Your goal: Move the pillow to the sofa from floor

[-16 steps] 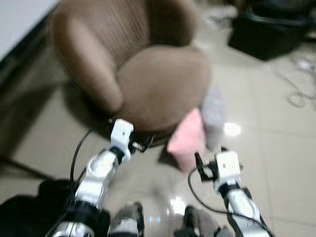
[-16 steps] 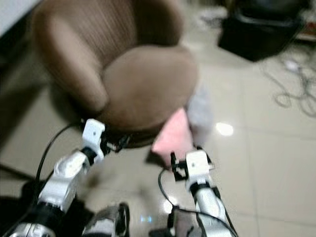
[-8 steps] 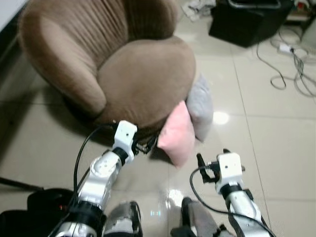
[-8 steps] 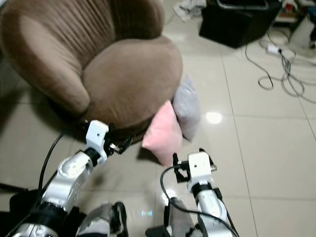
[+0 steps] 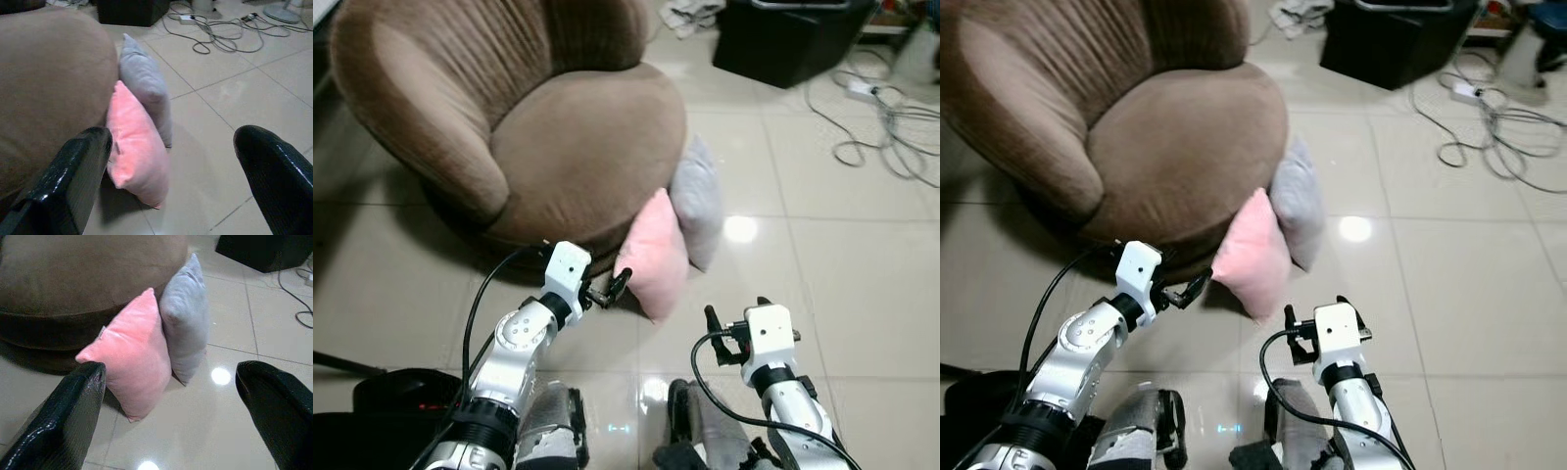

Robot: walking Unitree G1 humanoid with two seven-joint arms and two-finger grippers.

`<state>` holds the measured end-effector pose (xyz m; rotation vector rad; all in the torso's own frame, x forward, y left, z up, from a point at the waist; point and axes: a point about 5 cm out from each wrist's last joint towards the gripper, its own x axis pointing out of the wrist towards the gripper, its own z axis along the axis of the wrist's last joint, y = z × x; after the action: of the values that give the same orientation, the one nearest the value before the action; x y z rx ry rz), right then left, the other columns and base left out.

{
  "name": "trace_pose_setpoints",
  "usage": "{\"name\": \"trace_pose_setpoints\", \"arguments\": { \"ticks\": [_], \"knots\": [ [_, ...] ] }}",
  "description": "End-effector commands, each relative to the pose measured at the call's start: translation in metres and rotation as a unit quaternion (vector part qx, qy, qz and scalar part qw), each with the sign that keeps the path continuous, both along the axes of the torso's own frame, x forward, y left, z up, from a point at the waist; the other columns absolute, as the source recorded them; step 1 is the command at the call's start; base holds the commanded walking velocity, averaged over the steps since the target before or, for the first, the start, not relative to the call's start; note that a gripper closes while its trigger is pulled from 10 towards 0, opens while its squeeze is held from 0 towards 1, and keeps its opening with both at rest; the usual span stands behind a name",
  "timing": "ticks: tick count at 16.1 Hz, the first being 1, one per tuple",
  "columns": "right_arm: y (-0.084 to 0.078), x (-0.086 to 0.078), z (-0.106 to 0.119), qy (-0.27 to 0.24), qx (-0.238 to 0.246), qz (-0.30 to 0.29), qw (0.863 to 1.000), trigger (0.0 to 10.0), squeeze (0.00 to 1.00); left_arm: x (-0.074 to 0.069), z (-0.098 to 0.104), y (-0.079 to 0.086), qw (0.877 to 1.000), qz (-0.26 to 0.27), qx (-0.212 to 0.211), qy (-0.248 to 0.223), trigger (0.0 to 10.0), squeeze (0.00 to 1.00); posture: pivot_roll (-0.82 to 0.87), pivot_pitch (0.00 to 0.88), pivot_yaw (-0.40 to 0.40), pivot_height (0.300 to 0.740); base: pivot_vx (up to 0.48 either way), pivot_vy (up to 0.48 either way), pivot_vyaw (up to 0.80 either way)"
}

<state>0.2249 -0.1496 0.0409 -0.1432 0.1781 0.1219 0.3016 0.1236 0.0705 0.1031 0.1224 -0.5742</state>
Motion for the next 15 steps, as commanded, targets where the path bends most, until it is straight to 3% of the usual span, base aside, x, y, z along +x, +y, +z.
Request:
{"name": "trace_pose_setpoints", "arguments": {
  "ticks": [1, 10, 15],
  "knots": [
    [-0.0023, -0.0025, -0.0016, 0.002, 0.001, -0.006, 1.0, 10.0, 0.0, -0.0037, -0.0069, 0.0002, 1.0, -0.001, 0.009, 0.01, 10.0, 1.0, 0.0, 0.278, 0.01, 0.67, 0.0, 0.0, 0.0],
    [-0.0012, -0.0011, -0.0038, 0.005, 0.0, -0.004, 1.0, 10.0, 0.0, -0.0058, -0.0126, 0.0007, 0.998, -0.022, 0.051, 0.016, 10.0, 1.0, 0.01, 0.258, 0.014, 0.67, 0.0, 0.0, 0.0],
    [0.0007, -0.0001, -0.0038, 0.003, 0.0, -0.003, 1.0, 10.0, 0.0, -0.006, -0.0107, 0.0002, 0.999, -0.025, 0.039, 0.012, 10.0, 1.0, 0.01, 0.25, 0.014, 0.67, 0.0, 0.0, 0.0]
  ]
}}
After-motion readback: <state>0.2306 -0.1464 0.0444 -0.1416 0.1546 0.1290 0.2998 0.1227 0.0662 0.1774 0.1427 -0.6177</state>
